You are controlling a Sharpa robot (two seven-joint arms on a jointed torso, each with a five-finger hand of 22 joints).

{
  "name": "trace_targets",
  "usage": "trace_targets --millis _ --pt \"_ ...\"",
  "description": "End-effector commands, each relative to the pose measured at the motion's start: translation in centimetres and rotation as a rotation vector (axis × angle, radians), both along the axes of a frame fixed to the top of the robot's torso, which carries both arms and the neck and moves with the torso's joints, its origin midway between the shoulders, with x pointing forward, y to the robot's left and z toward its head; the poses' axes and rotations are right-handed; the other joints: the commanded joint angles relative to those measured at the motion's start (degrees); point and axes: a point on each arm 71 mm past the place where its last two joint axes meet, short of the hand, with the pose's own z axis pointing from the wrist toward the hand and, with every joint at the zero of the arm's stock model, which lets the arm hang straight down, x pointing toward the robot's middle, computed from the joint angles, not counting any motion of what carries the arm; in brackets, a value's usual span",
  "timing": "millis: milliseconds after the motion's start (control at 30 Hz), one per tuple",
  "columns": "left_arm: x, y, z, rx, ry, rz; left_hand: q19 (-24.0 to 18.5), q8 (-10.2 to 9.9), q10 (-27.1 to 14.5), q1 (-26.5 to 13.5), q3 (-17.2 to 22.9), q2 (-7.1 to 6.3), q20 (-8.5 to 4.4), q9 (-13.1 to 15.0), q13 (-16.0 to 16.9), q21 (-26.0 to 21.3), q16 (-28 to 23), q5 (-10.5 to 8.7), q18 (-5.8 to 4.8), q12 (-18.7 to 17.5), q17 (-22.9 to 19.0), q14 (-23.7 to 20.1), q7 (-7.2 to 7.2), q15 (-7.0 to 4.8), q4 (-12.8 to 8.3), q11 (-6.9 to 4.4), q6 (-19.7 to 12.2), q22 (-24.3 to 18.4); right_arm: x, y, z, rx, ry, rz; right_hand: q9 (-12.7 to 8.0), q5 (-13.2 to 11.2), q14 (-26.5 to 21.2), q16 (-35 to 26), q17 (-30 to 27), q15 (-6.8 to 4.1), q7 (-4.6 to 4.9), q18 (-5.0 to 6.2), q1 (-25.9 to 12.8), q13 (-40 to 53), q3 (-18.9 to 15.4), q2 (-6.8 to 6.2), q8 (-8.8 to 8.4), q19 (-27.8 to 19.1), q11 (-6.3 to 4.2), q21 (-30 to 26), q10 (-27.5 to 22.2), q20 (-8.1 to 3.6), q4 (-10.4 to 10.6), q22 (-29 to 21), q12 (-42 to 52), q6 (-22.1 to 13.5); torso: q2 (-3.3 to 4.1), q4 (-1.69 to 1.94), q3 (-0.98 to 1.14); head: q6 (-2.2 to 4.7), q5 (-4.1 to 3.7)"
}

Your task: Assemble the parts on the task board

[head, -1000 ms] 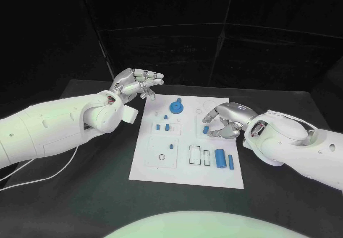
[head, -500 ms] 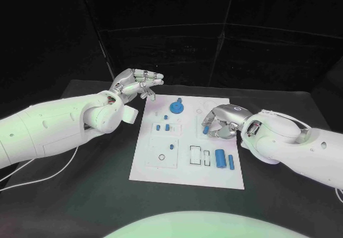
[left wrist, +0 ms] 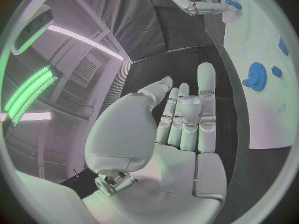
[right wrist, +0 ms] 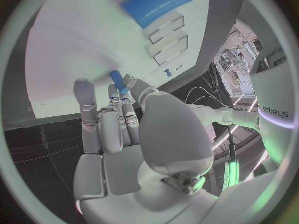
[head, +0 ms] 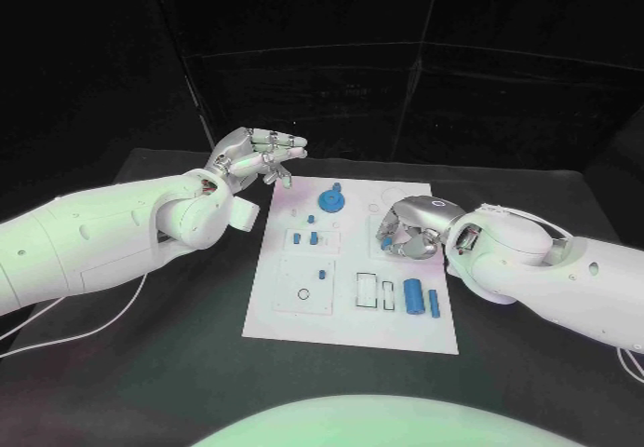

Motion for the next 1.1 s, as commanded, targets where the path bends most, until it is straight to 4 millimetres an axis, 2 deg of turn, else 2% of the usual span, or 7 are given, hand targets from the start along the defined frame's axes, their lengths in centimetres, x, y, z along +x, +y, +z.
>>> trace_targets --millis 33,233,633,967,1100 --pt "0.0 -0.1 0.1 -0.009 -0.002 -0.010 -0.37 0.17 -0.16 -0.53 -0.46 0.26 -0.07 -0.08 0.04 -0.19 -0.39 -0.18 0.77 0.21 -0.07 -0.42 0.18 -0.01 -0.01 0.12 -0.19 -0.08 0.1 0.0 -0.1 -0.027 0.002 -0.007 0.15 -0.60 2.54 0.35 0.20 -0.63 -0.11 0.44 0.36 0.08 0.88 0.76 0.54 0.53 -0.23 0.45 1.33 -0.16 0.04 0.46 -0.02 1.09 -0.02 0.01 -0.02 -0.11 -0.06" --pt "0.0 -0.1 0.1 -0.009 -0.002 -0.010 -0.34 0.20 -0.22 -0.48 -0.58 0.33 -0.05 -0.06 0.05 -0.28 -0.35 -0.20 0.78 0.29 -0.07 -0.43 0.16 0.00 0.02 0.11 -0.20 -0.15 0.4 -0.2 -0.2 -0.050 -0.012 -0.024 0.13 -2.21 2.64 0.59 0.56 -1.03 -0.47 0.35 1.43 0.19 2.89 1.14 0.74 0.78 -0.71 0.92 3.16 -0.58 -0.63 1.08 -0.48 2.34 -0.02 0.01 0.00 -0.18 -0.05" --pt "0.0 -0.1 0.1 -0.009 -0.002 -0.009 -0.34 0.20 -0.22 -0.48 -0.58 0.33 -0.05 -0.06 0.05 -0.28 -0.35 -0.20 0.78 0.29 -0.07 -0.43 0.16 0.00 0.02 0.11 -0.20 -0.15 0.1 0.0 0.5 -0.018 -0.082 -0.019 0.04 -2.42 2.65 0.67 0.63 -1.23 -0.56 0.28 2.14 0.34 4.87 1.09 0.67 0.85 -0.91 1.39 4.57 -0.84 -1.57 1.57 -1.05 3.14 -0.07 -0.02 0.01 -0.33 0.21" --pt "0.0 -0.1 0.1 -0.009 -0.002 -0.009 -0.34 0.20 -0.22 -0.48 -0.58 0.33 -0.05 -0.06 0.05 -0.28 -0.35 -0.20 0.78 0.29 -0.07 -0.43 0.16 0.00 0.02 0.11 -0.20 -0.15 -1.5 0.2 1.9 0.071 -0.111 0.003 0.02 -2.39 2.68 0.74 0.72 -1.33 -0.60 0.24 2.39 0.46 5.55 0.93 0.65 0.94 -1.01 1.68 5.19 -0.94 -2.03 1.90 -1.13 3.47 -0.11 0.02 -0.03 -0.07 0.21" --pt "0.1 -0.2 0.1 -0.009 -0.002 -0.009 -0.34 0.20 -0.22 -0.48 -0.58 0.33 -0.05 -0.06 0.05 -0.28 -0.35 -0.20 0.78 0.29 -0.07 -0.43 0.16 0.00 0.02 0.11 -0.20 -0.15 -2.6 1.0 3.0 0.120 -0.119 0.039 0.00 -2.29 2.70 0.81 0.85 -1.35 -0.59 0.23 2.52 0.50 5.79 0.82 0.60 0.96 -1.01 1.78 5.35 -0.97 -2.27 2.01 -1.18 3.52 -0.10 0.10 -0.05 0.01 0.29"
